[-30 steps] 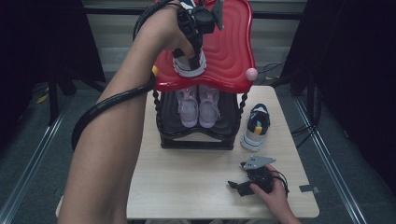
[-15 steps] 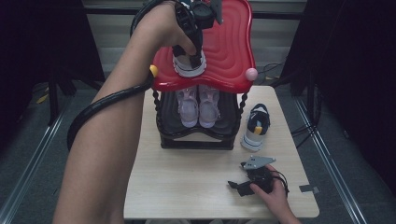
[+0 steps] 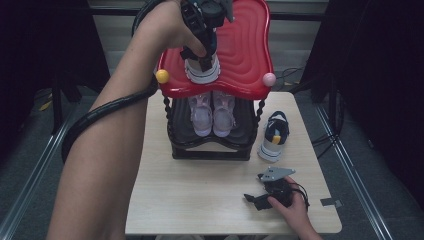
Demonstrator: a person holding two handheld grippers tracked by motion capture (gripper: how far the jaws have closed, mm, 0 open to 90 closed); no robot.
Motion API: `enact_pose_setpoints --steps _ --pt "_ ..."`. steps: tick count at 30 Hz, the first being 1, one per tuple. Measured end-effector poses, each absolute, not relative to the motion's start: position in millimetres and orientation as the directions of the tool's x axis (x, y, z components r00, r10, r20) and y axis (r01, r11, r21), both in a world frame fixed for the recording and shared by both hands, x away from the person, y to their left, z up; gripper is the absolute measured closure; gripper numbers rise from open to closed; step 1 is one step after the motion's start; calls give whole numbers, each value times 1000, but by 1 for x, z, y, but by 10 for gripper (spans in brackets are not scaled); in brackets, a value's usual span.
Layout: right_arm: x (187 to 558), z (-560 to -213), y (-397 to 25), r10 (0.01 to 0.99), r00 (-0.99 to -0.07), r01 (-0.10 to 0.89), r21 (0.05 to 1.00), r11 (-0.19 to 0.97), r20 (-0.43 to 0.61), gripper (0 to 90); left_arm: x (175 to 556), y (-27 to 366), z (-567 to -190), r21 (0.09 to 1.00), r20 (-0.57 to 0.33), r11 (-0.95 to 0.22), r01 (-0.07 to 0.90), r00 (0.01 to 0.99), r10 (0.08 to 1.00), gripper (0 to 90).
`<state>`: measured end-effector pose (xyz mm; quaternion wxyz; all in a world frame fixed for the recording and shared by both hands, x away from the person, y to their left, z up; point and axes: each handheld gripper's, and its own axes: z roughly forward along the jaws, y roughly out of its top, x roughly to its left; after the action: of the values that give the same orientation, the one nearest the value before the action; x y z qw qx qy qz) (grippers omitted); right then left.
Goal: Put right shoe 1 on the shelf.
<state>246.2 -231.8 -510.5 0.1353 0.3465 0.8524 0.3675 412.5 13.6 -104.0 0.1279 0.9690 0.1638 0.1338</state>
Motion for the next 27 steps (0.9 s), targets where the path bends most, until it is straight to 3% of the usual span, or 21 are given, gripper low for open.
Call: enact_pose_setpoints --steps 27 --pt "246 -510 -232 690 -723 491 720 490 24 103 403 34 -79 342 194 -888 307 902 386 368"
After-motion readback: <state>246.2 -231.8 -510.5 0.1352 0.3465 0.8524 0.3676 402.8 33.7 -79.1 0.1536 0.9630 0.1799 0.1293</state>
